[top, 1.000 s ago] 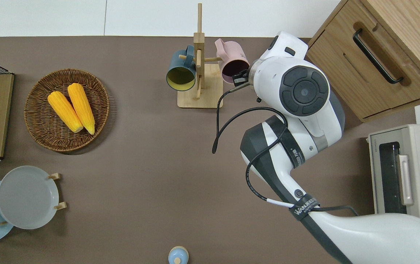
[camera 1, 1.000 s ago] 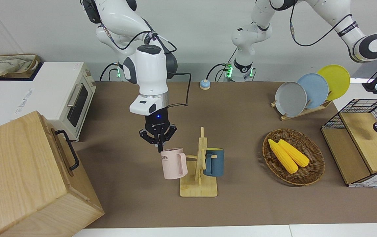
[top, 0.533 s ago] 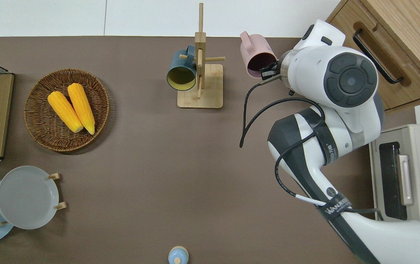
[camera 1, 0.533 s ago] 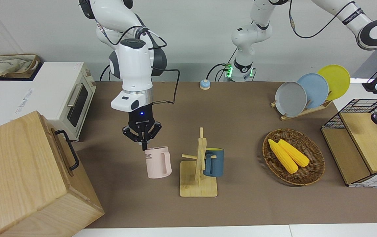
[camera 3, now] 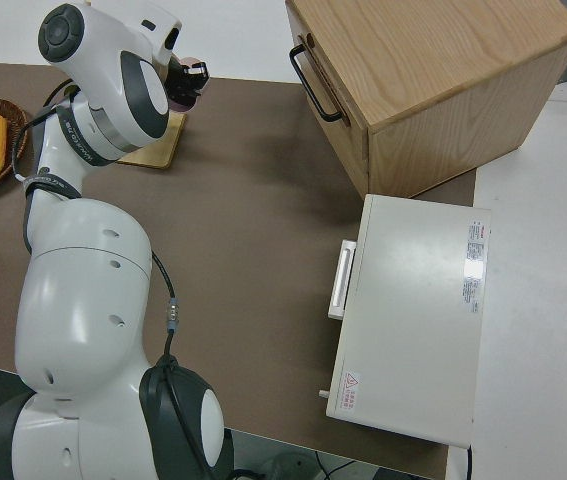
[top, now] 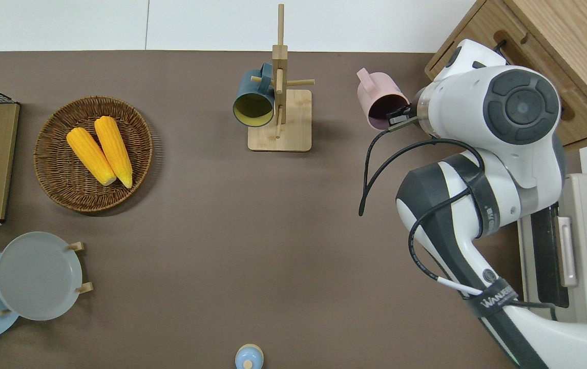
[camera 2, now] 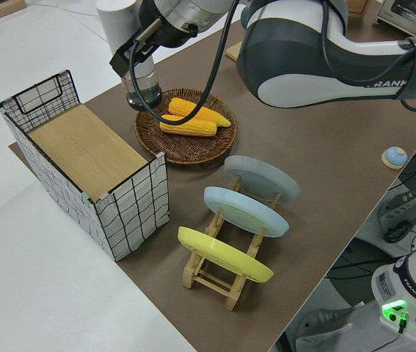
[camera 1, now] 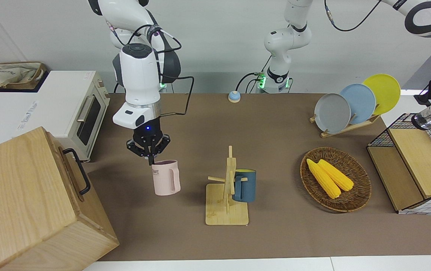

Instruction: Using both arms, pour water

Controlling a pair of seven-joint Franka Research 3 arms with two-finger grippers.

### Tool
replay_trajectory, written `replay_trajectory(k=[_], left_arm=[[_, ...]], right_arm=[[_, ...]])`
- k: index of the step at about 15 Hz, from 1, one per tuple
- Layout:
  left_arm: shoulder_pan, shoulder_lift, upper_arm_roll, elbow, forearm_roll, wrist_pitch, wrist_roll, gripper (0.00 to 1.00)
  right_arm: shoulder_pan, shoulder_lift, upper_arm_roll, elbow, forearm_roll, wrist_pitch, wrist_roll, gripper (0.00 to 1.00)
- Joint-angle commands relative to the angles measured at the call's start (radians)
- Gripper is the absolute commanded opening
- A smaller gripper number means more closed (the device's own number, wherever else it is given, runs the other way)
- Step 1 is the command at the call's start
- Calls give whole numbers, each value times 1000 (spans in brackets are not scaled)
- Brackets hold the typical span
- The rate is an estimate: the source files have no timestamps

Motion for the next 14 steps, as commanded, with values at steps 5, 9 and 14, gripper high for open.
replay_trajectory(k=[5,9,14], left_arm=[[-97,-210,-17,-179,201,-32,-216,127],[-92,-279,-93,-270,287,-45,-341,127],[-89,-364,-178,-373,302,-55,-437,127]], right_arm=[[16,-109,14,-94,203,-297,166,0],[88,-106,17,-99,269,-334,353,0],[163,-82,17,-91,416,-324,572,0]])
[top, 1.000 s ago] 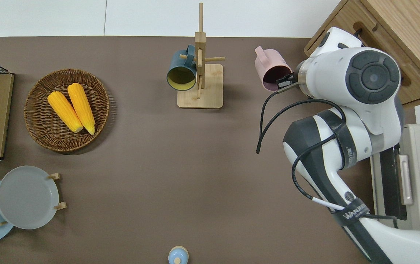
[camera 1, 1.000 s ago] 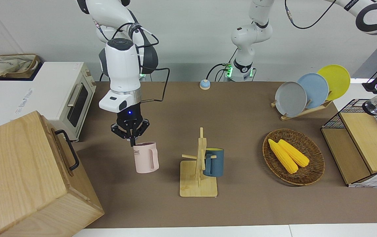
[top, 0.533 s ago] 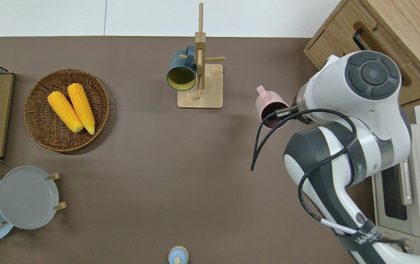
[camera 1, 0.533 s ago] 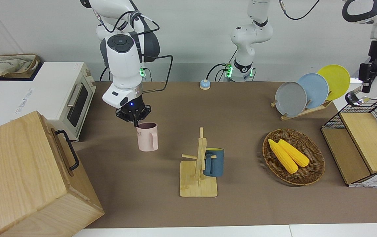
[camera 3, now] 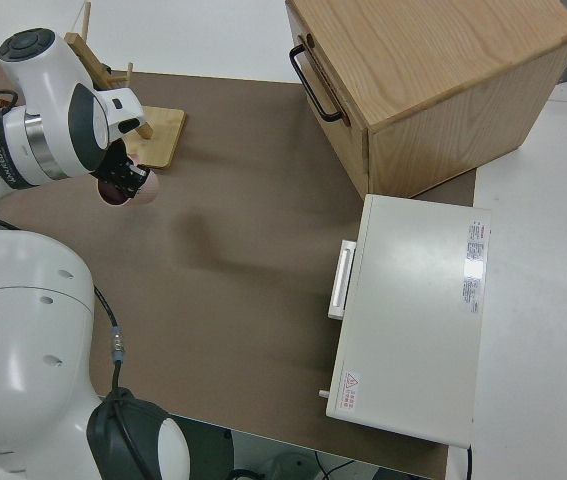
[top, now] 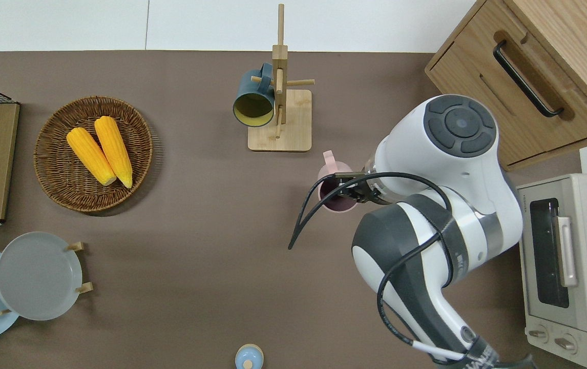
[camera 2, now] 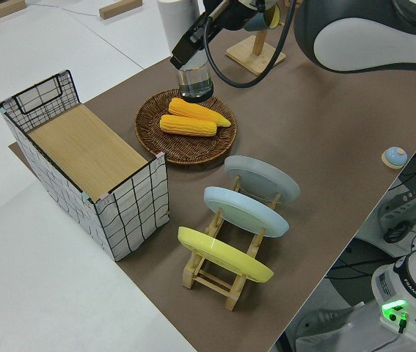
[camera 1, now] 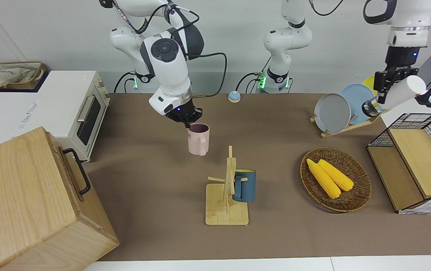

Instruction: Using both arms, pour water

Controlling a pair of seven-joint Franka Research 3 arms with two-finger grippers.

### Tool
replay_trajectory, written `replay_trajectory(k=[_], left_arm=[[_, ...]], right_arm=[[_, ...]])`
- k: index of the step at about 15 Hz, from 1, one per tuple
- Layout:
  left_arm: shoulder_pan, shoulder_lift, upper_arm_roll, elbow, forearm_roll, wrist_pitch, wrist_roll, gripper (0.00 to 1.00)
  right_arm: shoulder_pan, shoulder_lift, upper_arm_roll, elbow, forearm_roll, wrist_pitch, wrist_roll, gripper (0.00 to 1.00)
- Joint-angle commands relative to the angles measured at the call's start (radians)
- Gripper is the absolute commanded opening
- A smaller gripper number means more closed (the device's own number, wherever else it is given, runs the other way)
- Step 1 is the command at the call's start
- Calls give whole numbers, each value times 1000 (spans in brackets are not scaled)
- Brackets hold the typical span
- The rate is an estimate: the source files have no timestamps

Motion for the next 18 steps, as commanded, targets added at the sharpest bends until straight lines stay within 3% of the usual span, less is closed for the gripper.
replay_trajectory(k=[1,3,6,8,10,12,15,18], left_arm=[[-4,-116,-40,-111,31,-1,-58,127],[-3,-140,-69,-141,31,-16,-92,127],[-3,-160,-114,-183,32,-21,-135,127],[-3,-173,-142,-207,32,-20,-164,127],[0,-188,-171,-234,31,-12,-192,127],[0,-202,-186,-256,31,-7,-204,127],[-13,-226,-195,-292,31,-13,-218,127],[-15,-268,-202,-340,31,-16,-216,127]], right_arm=[[48,12,-2,-1,84,10,160,0],[79,33,-2,2,129,30,226,0],[140,88,1,44,147,88,359,0],[160,140,33,79,181,125,430,0],[186,173,38,96,197,179,508,0],[212,203,38,111,204,208,561,0],[235,258,70,113,232,306,616,0],[263,303,71,128,285,361,645,0]])
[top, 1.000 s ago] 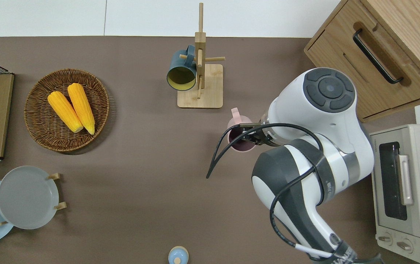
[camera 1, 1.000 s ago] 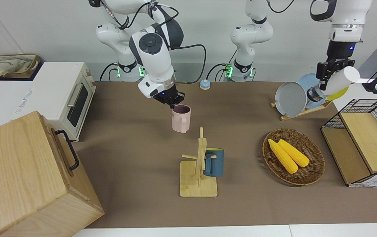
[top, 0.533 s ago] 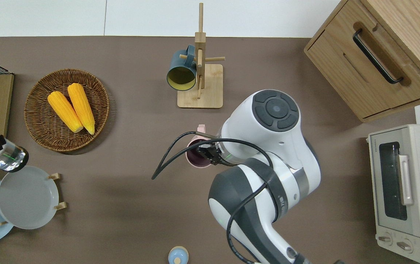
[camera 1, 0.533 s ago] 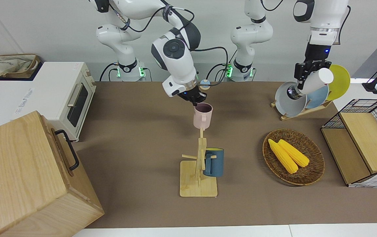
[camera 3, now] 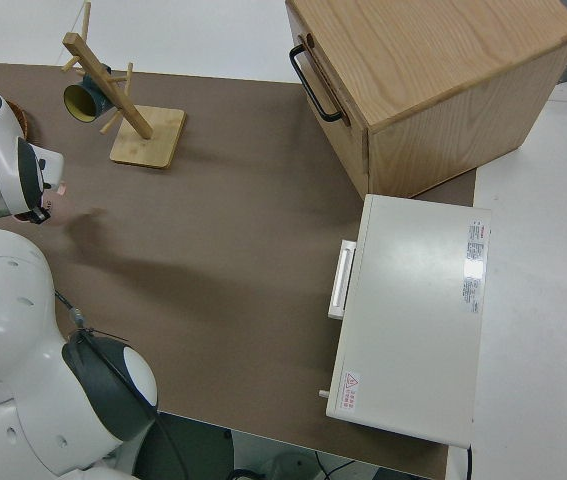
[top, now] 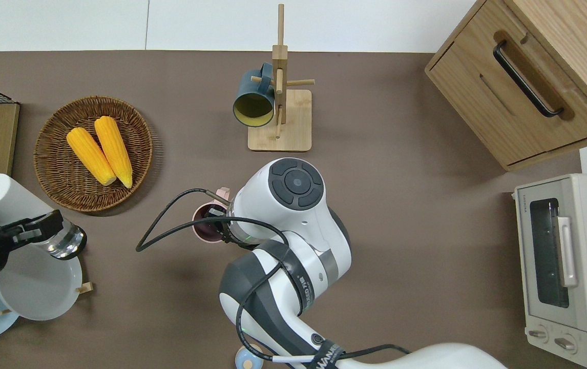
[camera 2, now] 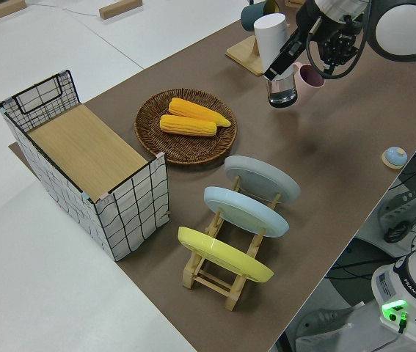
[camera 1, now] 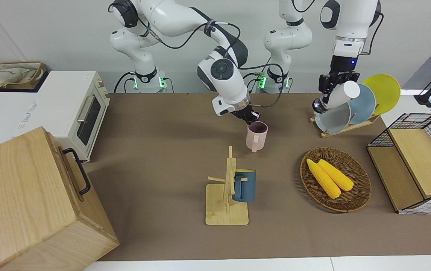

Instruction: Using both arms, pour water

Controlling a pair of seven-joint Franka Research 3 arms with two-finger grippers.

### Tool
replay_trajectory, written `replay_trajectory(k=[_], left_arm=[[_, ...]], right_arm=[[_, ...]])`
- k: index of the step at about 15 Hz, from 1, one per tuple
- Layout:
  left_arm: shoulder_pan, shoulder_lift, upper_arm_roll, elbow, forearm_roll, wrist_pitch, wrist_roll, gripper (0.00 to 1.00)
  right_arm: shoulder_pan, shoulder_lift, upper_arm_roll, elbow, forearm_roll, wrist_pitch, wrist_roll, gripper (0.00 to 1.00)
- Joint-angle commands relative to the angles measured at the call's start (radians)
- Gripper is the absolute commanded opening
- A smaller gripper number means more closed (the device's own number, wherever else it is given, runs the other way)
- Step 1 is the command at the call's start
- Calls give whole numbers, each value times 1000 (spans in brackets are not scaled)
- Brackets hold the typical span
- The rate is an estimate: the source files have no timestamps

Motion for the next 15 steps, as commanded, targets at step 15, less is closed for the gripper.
replay_trajectory(k=[15], left_arm=[[-45,-96,-8,-126,12,-26,-39,127]], right_arm=[[50,106,16,52,114,157,108,247]])
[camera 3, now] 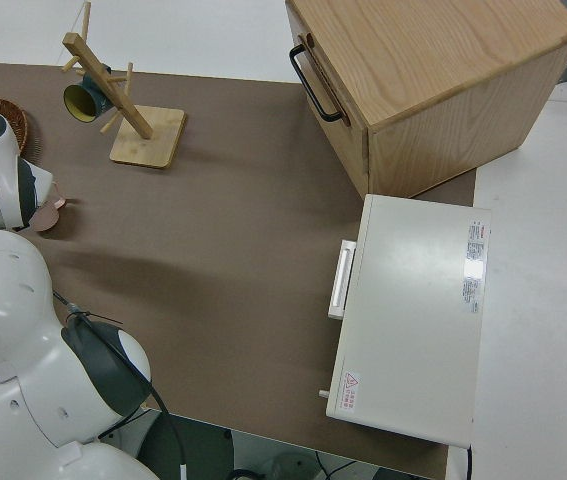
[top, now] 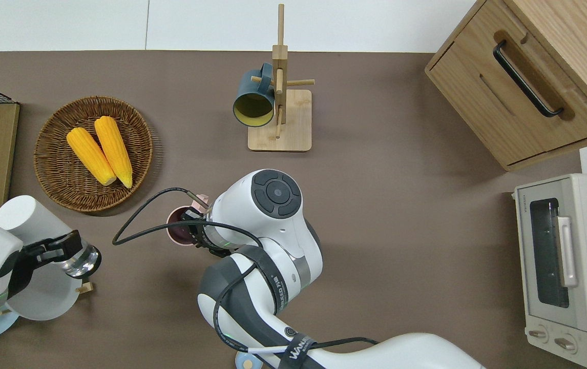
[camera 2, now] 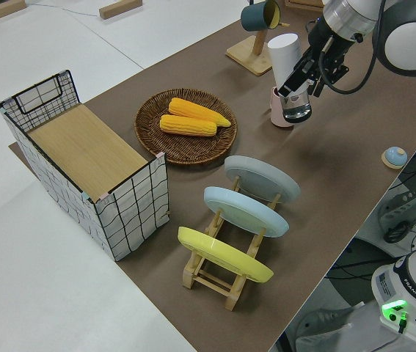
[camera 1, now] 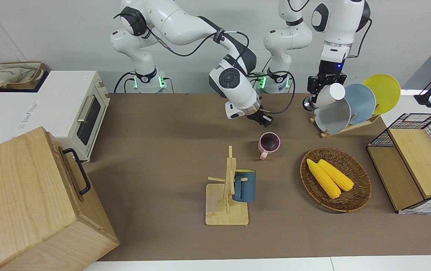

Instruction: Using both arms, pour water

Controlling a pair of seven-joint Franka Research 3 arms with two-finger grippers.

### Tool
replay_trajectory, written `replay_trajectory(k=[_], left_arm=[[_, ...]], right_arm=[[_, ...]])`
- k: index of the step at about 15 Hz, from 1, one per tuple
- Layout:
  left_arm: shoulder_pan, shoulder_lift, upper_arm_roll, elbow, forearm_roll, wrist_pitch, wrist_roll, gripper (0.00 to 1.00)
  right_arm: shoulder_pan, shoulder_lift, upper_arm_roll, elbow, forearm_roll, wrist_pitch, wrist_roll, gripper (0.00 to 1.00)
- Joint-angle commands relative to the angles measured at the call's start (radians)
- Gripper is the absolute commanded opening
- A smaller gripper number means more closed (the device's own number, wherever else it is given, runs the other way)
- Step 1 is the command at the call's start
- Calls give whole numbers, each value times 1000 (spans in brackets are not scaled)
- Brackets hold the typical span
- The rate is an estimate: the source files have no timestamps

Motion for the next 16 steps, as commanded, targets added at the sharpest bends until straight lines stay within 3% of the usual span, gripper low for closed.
replay_trajectory(k=[1,3,5,6,7,8,12,16], left_arm=[[-20,-43,7,-33,12,-6,-23,127],[-32,-43,7,-33,12,-7,-24,127],[-41,-44,7,-33,12,-17,-24,127],[-41,-44,7,-33,12,-18,-24,127],[-52,-43,4,-33,9,-20,-26,127],[-66,-44,4,-34,3,-20,-24,127],[-126,-43,-7,-42,-7,-41,-64,127],[-181,-44,-8,-62,-8,-41,-93,127]], right_arm=[[2,19,3,3,20,24,0,247],[2,19,4,0,14,25,-2,392],[3,19,4,0,12,26,-3,447],[3,18,4,0,12,24,0,599],[-10,12,7,0,14,16,5,936],[-24,1,12,0,12,4,3,989],[-83,-76,29,0,9,-79,2,990],[-185,-183,32,-4,-63,-258,-64,990]])
